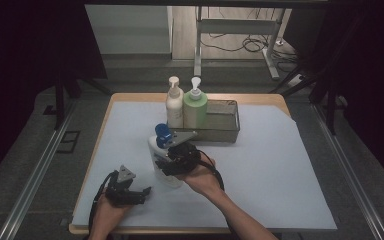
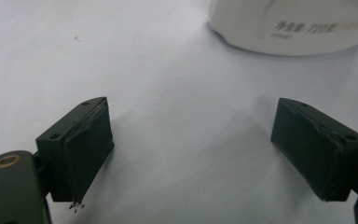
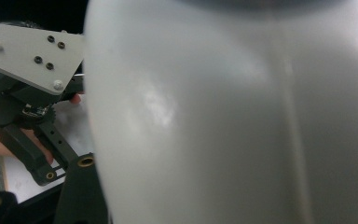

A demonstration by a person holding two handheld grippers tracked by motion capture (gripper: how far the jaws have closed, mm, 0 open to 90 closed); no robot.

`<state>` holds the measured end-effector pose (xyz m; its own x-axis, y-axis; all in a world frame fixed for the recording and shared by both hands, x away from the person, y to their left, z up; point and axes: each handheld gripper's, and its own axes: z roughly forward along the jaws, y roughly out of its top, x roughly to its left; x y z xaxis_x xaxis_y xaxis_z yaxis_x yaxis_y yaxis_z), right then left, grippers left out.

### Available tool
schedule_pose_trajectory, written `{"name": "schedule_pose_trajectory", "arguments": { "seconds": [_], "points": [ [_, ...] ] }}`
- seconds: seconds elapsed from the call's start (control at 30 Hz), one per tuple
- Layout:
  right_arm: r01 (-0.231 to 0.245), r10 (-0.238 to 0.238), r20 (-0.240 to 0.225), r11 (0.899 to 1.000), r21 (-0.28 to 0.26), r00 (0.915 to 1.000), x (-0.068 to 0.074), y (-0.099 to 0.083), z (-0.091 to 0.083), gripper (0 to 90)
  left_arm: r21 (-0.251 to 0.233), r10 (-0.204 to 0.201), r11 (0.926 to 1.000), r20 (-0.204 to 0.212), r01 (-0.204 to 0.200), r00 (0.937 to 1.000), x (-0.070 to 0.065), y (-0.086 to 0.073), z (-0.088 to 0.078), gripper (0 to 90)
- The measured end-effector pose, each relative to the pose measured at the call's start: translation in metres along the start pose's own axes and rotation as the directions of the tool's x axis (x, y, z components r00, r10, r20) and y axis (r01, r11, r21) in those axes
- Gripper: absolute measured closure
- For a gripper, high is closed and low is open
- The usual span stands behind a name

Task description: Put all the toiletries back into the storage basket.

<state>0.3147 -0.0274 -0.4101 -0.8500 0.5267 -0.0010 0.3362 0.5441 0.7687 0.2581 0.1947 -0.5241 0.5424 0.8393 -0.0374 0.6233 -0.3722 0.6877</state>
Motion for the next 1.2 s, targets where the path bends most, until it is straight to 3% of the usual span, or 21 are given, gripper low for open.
{"name": "schedule_pose_trajectory", "arguments": {
  "seconds": [0.37,0.77,1.2],
  "points": [
    [-0.001,0.001,0.006,1.000,-0.003,1.0000,-0.006,0.003,-0.024,40.0,0.002,0.000,1.0000,0.000,0.000,1.0000,0.000,0.000,0.000,12.3],
    [-0.035,0.035,0.052,0.999,-0.003,0.9980,-0.029,-0.003,-0.056,40.0,0.004,0.006,1.0000,0.003,-0.006,1.0000,0.000,0.000,0.000,12.2],
    [-0.067,0.067,0.090,0.998,-0.009,0.9936,-0.049,-0.010,-0.080,40.1,0.001,0.003,1.0000,0.002,-0.003,1.0000,0.000,0.000,0.000,12.3]
  ]
}}
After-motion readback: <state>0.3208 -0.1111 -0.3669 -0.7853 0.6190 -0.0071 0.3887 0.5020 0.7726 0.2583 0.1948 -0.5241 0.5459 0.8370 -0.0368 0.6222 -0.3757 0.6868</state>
